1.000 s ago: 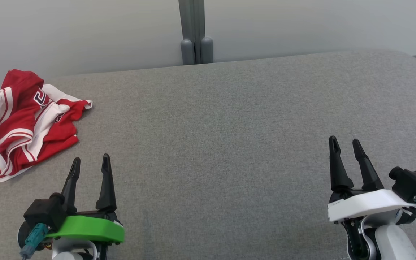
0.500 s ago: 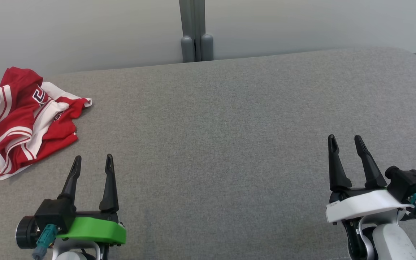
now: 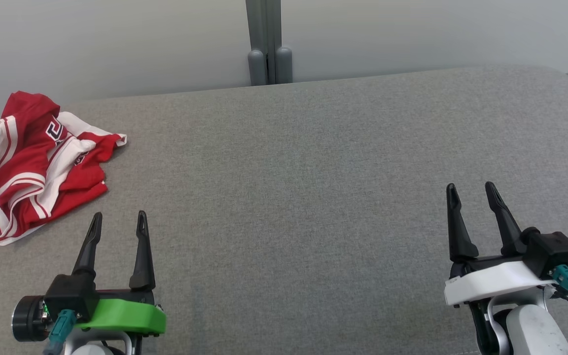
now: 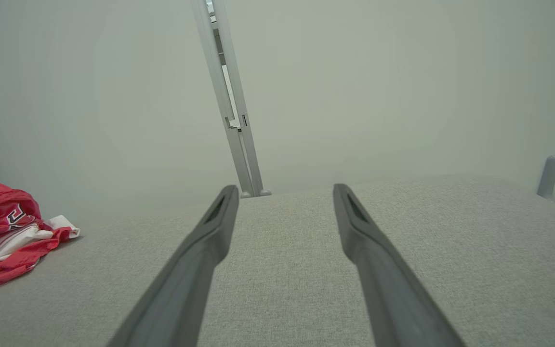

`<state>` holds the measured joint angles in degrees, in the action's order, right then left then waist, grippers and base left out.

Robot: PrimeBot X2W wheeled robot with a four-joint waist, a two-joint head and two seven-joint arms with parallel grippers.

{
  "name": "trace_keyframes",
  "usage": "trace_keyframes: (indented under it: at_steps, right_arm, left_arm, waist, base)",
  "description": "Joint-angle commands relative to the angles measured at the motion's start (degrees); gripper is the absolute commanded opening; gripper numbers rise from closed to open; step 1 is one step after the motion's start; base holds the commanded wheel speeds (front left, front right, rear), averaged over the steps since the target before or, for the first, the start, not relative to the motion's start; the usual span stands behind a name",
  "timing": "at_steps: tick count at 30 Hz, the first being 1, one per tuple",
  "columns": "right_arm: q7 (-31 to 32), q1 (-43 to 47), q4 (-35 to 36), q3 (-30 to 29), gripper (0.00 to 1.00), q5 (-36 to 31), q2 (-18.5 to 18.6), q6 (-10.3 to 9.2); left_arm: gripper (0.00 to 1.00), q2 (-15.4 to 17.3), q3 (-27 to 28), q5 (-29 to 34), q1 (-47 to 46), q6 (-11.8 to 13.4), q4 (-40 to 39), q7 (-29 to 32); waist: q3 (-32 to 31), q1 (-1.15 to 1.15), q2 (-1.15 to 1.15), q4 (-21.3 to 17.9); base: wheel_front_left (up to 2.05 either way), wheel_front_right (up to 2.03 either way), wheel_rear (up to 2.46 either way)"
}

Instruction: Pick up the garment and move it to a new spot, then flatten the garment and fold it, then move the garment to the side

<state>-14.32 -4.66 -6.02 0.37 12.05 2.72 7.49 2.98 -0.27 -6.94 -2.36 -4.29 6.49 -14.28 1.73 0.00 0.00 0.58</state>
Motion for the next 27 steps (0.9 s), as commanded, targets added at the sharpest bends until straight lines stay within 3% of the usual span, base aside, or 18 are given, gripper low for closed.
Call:
trace_keyframes:
  at_steps: [1, 27]
  right_arm:
    - [-0.57, -0.28, -0.21, -0.09, 1.0, -1.22, 0.27, 0.0]
    - [-0.92, -1.2, -4.36, 0.38, 1.0, 2.72, 0.27, 0.0]
  left_arm:
    - [1.0, 0.33, 0.12, 0.85, 0.82, -0.14, -0.2, -0.62]
    - [1.0, 0.12, -0.04, -1.4, 0.34, -0.49, 2.45, -0.98]
  waist:
    - [-0.02, 0.0, 0.0, -0.01]
    - [-0.04, 0.0, 0.0, -0.18]
  base:
    - [0.0, 0.0, 0.0]
    - [0.0, 0.0, 0.0]
